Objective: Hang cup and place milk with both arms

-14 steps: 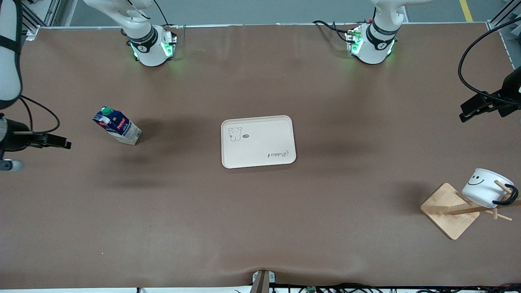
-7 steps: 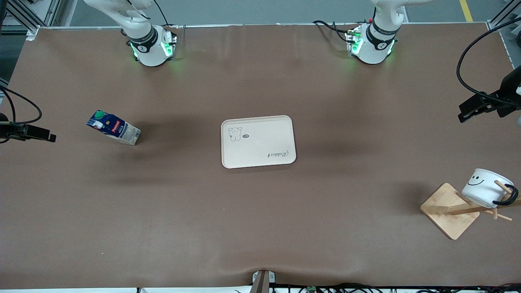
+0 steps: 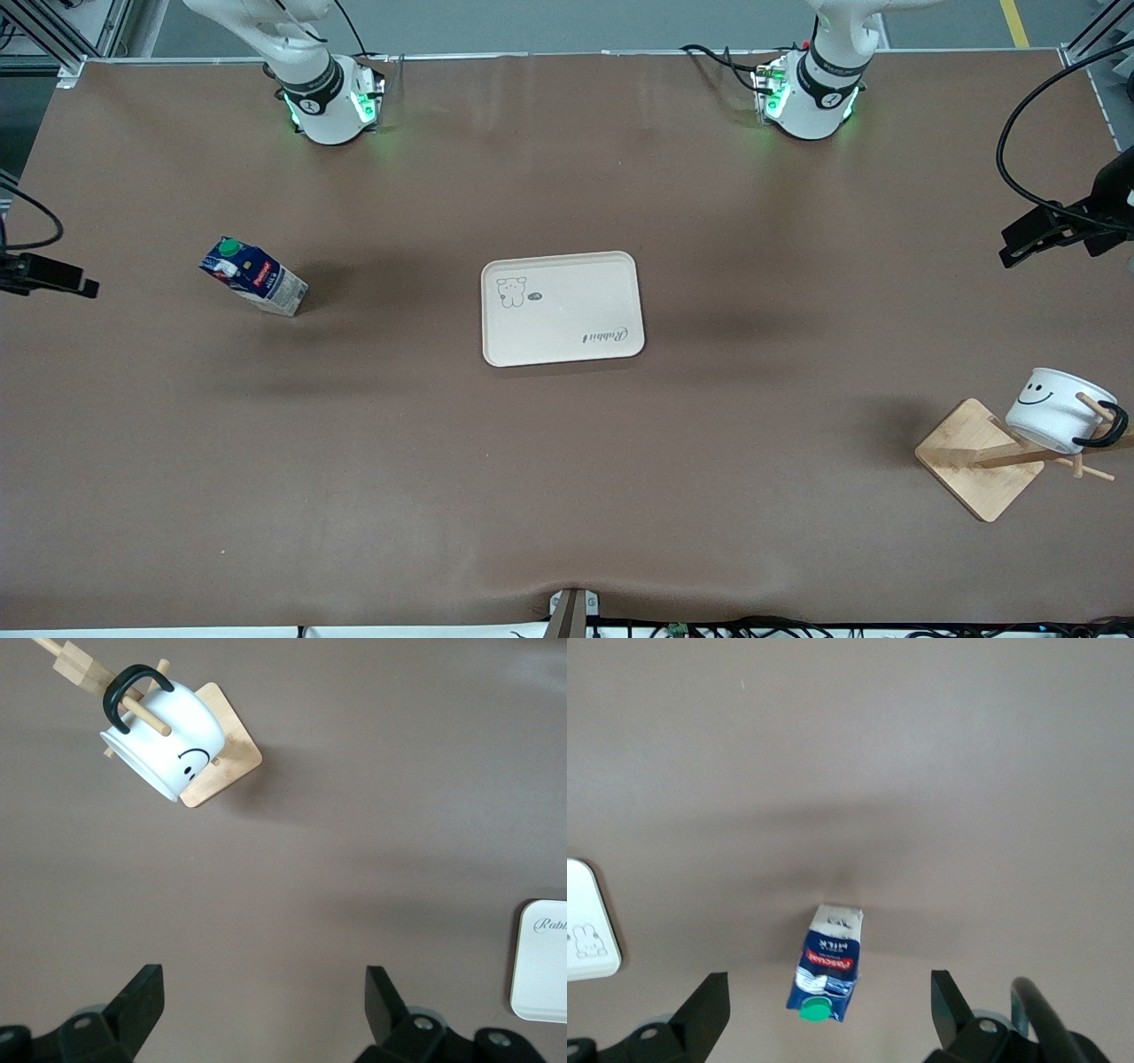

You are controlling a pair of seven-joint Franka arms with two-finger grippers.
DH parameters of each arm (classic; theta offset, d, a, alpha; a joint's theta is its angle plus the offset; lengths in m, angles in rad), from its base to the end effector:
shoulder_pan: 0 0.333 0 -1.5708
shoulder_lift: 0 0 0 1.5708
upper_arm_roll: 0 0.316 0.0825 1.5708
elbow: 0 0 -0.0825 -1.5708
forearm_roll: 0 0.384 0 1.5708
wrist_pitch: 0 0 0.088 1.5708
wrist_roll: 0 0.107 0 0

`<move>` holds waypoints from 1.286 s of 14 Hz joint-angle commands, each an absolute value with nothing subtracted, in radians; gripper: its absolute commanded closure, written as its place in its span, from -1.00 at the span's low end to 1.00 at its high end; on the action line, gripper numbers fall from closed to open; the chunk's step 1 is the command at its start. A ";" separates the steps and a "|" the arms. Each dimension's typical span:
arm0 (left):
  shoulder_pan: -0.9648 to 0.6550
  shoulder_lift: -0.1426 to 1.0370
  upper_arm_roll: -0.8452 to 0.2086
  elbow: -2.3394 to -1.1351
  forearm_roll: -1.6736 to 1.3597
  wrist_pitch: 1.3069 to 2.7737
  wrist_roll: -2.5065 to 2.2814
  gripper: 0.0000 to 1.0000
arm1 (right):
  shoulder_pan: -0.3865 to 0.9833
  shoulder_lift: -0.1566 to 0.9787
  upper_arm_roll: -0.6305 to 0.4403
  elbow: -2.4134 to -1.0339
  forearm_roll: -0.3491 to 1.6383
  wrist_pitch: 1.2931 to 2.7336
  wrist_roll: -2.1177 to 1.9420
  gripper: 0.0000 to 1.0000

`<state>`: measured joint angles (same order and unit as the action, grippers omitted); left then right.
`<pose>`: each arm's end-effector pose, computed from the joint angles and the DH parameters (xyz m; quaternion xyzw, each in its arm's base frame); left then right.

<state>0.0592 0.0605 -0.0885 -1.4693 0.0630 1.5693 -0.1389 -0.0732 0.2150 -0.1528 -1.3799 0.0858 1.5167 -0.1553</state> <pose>0.5738 -0.0083 0.6385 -0.9978 -0.0555 -0.0222 0.0271 0.6015 -0.1179 0.5853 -0.9984 0.0335 0.0322 0.0333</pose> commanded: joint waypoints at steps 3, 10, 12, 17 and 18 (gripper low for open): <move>0.063 0.054 -0.089 -1.462 0.075 1.559 -0.139 -1.00 | -0.046 0.221 -0.149 -1.301 0.060 1.546 -0.144 -1.00; 0.061 0.055 -0.094 -1.465 0.075 1.557 -0.141 -1.00 | 0.023 0.171 -0.149 -1.186 0.021 1.435 -0.135 -1.00; 0.060 0.054 -0.094 -1.460 0.077 1.557 -0.137 -1.00 | 0.061 0.135 -0.147 -1.225 0.017 1.370 0.043 -1.00; 0.058 0.052 -0.101 -1.460 0.043 1.506 -0.118 -1.00 | 0.075 0.016 -0.158 -1.403 -0.031 1.437 -0.137 -1.00; 0.060 0.052 -0.100 -1.460 0.025 1.503 -0.120 -1.00 | 0.049 -0.014 -0.155 -1.440 0.006 1.454 -0.179 -1.00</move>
<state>0.0559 0.0598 -0.0984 -1.4682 0.0522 1.5277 -0.1348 0.0941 0.0888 -0.1543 -1.3081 -0.0294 1.3999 -0.0665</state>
